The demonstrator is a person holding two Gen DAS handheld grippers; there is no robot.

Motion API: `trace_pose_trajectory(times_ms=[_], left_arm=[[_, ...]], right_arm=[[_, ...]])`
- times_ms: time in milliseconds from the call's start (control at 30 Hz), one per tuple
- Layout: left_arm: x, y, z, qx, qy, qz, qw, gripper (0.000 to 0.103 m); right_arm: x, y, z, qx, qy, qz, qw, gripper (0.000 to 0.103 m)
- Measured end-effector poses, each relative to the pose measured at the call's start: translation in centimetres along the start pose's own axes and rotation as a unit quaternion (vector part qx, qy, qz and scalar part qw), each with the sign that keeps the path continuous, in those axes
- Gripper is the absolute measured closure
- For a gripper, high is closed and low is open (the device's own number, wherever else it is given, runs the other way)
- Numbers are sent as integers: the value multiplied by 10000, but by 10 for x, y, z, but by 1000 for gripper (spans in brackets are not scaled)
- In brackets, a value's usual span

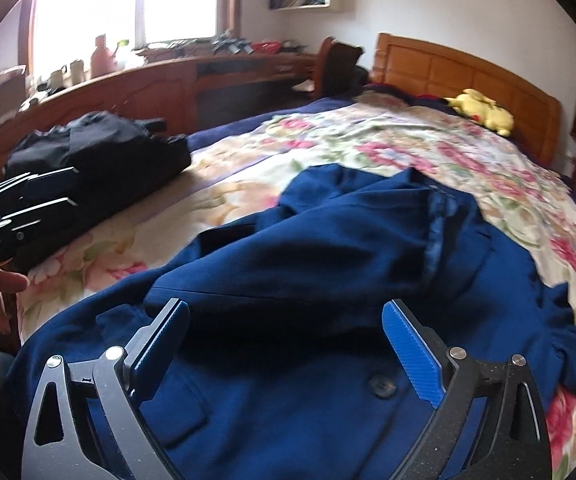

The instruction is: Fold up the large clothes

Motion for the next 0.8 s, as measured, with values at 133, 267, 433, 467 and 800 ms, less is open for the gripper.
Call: trace_pose_trajectory(times_ms=[133,267,433,467,800], left_arm=[[-5,7,9,19,25,50,10000,21],[-10,10,18,114,22,57,9999,21],[-13,13,30,-5,-174,157,9997,21],[-13,13,31,31,-170,156,9997,21],[-13,14,26,51,-91,128,9999,21]], right_arm=[[6,23,6,109,-244,267,9993,6],[11,41,8,223,-400,516,9976,6],[16,69,14,198,-724,878,9933,15],[17,73,13,198,-718,931,9929,17],[22,89,17,65,-862,1065,9906,76]])
Point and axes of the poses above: each gripper's, at about its wrist camera, not at the fingertips, and y roughly the way its jaws point, z to its left, x to its top, the point moved 3 cm from there along y, roughly the way its jaws point, and after that the axes turned 13 degrees about z, right-handed, at the moved point
